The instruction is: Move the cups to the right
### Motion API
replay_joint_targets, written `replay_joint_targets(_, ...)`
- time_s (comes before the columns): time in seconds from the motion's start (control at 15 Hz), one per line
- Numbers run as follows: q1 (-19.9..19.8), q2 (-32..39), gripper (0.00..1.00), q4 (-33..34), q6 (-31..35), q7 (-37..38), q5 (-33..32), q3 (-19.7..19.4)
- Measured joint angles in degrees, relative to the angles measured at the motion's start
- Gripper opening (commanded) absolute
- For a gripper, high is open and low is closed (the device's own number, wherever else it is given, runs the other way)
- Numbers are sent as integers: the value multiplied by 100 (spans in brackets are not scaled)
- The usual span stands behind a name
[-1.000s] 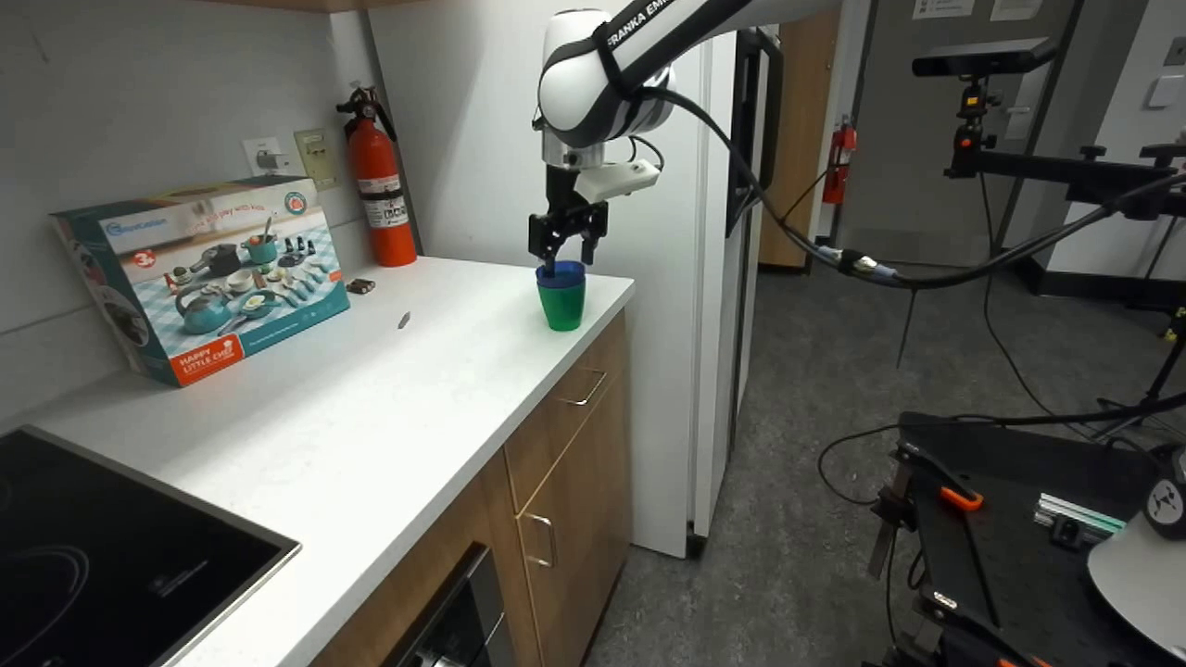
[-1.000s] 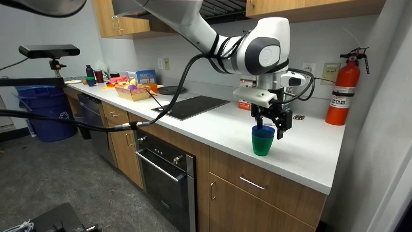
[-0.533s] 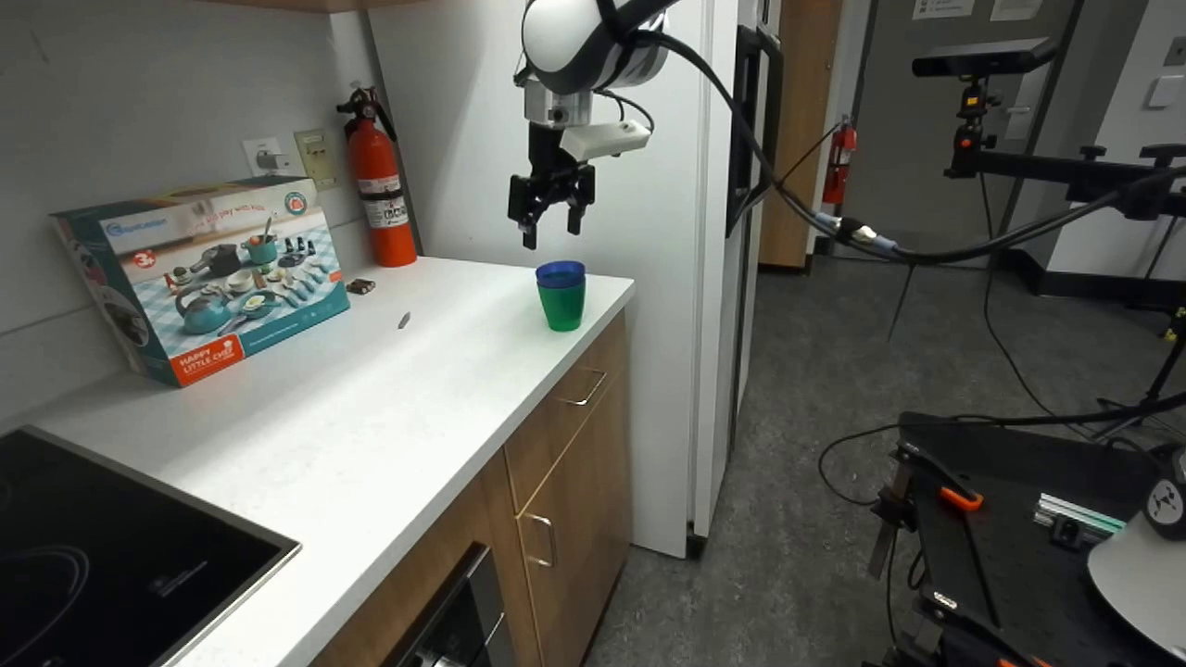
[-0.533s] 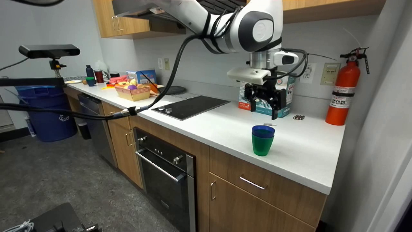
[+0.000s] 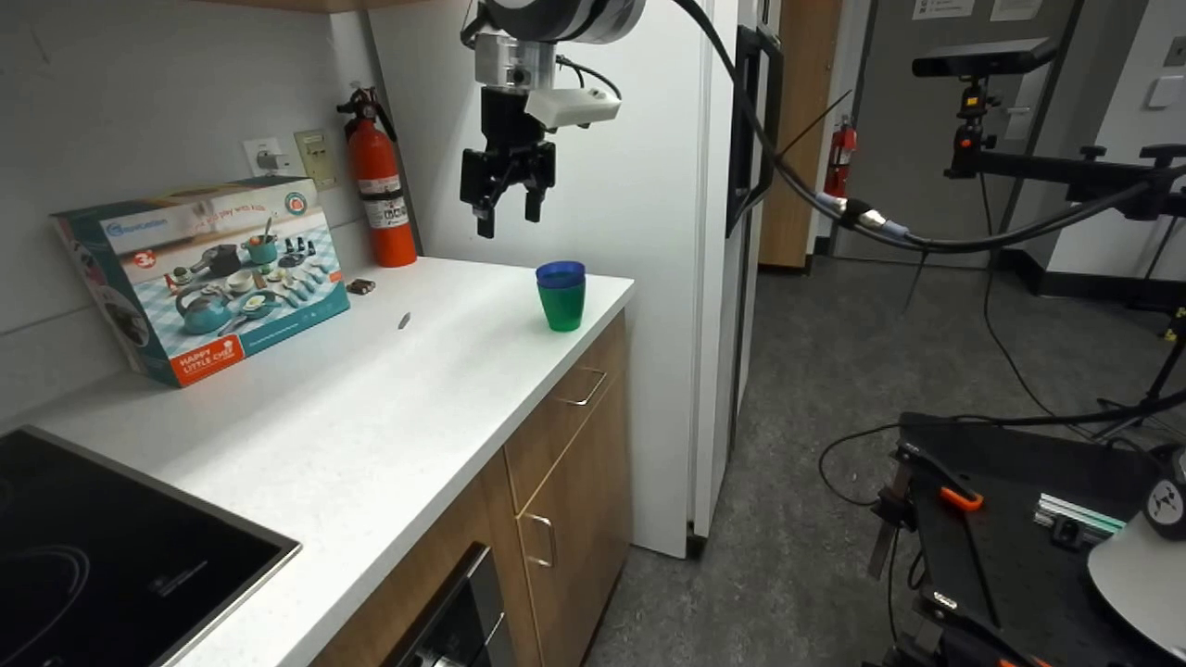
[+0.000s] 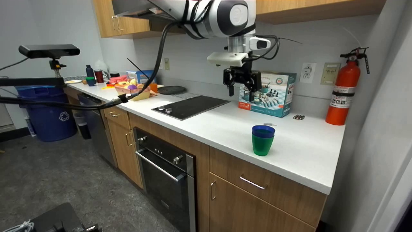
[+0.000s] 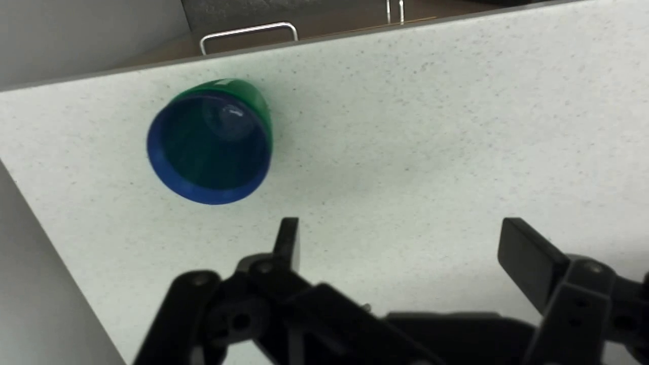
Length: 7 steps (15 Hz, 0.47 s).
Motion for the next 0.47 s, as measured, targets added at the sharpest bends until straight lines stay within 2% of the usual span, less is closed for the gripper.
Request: replay_joint_targets(0.47, 333, 0, 100, -4, -186, -156, -11, 189)
